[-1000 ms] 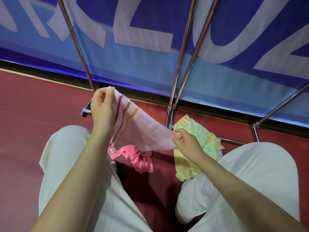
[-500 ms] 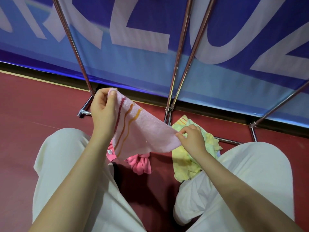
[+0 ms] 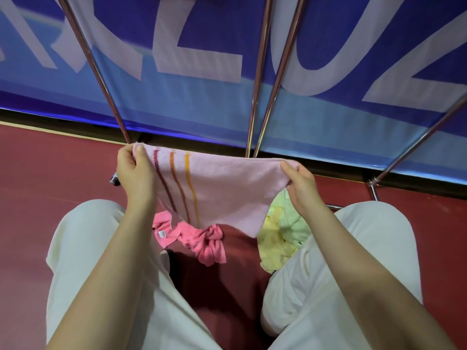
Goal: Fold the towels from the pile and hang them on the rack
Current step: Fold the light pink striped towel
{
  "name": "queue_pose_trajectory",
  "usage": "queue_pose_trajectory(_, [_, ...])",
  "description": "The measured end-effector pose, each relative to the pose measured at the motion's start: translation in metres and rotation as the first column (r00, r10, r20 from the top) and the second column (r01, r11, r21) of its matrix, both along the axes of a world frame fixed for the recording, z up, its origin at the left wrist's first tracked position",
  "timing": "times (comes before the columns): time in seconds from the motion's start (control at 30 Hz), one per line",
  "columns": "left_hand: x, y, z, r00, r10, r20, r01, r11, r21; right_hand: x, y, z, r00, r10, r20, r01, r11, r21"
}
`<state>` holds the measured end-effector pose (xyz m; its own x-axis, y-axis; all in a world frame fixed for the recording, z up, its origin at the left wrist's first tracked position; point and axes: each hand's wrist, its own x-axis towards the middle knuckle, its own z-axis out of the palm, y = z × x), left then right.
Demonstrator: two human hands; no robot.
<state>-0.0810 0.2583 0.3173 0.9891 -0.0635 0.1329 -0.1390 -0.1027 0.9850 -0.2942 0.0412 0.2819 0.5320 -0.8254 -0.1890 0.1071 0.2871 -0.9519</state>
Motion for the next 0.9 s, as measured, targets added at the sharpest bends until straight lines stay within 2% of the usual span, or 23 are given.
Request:
queue_pose_trajectory(0.07, [0.0, -0.002, -0.006, 0.998, -0.003, -0.062, 0.001, 1.0, -0.031, -0.001, 0.003, -0.001, 0.999, -0.025, -0.041, 0.024, 0.999, -0.034])
queue_pose_trajectory(0.13, [-0.001, -0.004, -0.011, 0.996, -0.01, -0.086, 0.006, 0.999, -0.05, -0.001, 0.007, 0.002, 0.985, -0.129, -0.113, 0.11, 0.981, -0.163])
queue_pose_trajectory(0.2, [-0.004, -0.006, -0.015, 0.997, -0.015, -0.079, 0.01, 0.998, -0.06, -0.002, 0.01, 0.007, 0.967, -0.231, -0.107, 0.19, 0.935, -0.301])
queue_pose_trajectory(0.37, [-0.007, -0.009, -0.024, 0.995, 0.042, -0.091, -0.048, 0.996, -0.072, -0.007, 0.015, 0.02, 0.967, -0.238, -0.089, 0.175, 0.878, -0.446])
queue_pose_trajectory(0.47, [-0.004, -0.011, -0.031, 0.99, 0.077, -0.116, -0.08, 0.997, -0.019, -0.007, 0.019, 0.024, 0.967, -0.247, -0.055, 0.198, 0.872, -0.447])
queue_pose_trajectory(0.6, [-0.008, -0.015, -0.032, 0.994, 0.019, -0.112, -0.023, 0.999, -0.039, -0.009, 0.018, 0.026, 0.963, -0.271, -0.015, 0.242, 0.882, -0.403])
queue_pose_trajectory(0.77, [-0.014, -0.02, -0.036, 0.995, -0.044, 0.09, 0.033, 0.992, 0.124, -0.011, 0.015, 0.022, 0.951, -0.31, -0.016, 0.283, 0.888, -0.361])
queue_pose_trajectory(0.9, [-0.017, -0.02, -0.04, 0.991, -0.041, 0.129, 0.008, 0.97, 0.243, -0.013, 0.014, 0.022, 0.943, -0.333, -0.02, 0.305, 0.886, -0.348])
